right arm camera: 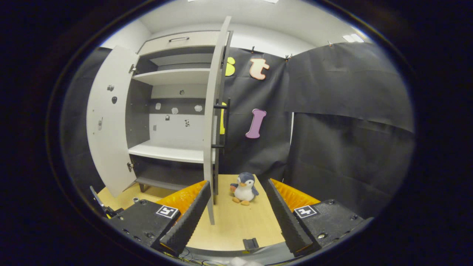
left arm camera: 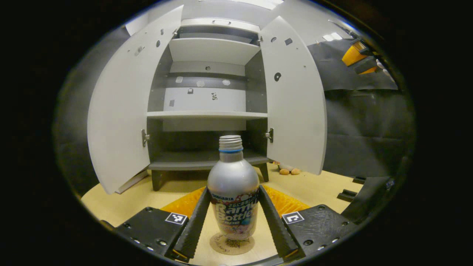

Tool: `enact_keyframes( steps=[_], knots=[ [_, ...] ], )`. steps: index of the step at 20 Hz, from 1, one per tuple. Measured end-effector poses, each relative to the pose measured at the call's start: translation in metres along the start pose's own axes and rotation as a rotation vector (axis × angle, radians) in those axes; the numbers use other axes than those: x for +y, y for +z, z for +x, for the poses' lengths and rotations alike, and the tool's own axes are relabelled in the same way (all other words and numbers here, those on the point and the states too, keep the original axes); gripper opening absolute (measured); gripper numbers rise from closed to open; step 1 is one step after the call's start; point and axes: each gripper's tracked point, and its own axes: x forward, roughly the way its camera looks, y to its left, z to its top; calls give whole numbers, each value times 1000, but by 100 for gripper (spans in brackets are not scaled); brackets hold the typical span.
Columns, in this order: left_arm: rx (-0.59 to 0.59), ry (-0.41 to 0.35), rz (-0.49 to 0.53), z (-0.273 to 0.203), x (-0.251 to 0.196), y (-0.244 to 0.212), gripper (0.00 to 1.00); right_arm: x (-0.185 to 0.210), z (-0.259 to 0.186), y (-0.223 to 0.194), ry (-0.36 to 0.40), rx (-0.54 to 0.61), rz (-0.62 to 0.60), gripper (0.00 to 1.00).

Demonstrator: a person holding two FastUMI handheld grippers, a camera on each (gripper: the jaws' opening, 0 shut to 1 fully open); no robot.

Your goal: Grasp the bottle in the cabinet with the left hand and place it on the coaster, then close the right door with the right hand and the left door with the left hand.

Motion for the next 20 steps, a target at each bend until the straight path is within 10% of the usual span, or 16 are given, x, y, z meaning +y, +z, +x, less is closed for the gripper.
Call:
enact_keyframes(
  steps=[12,20],
  knots=[
    [14,-42,46,5,-3,-41,92,18,-6,-7,6,28,-46,99],
    [-66,-63,88,-3,-7,34,99,20,-15,-4,16,0,-15,100]
  ],
)
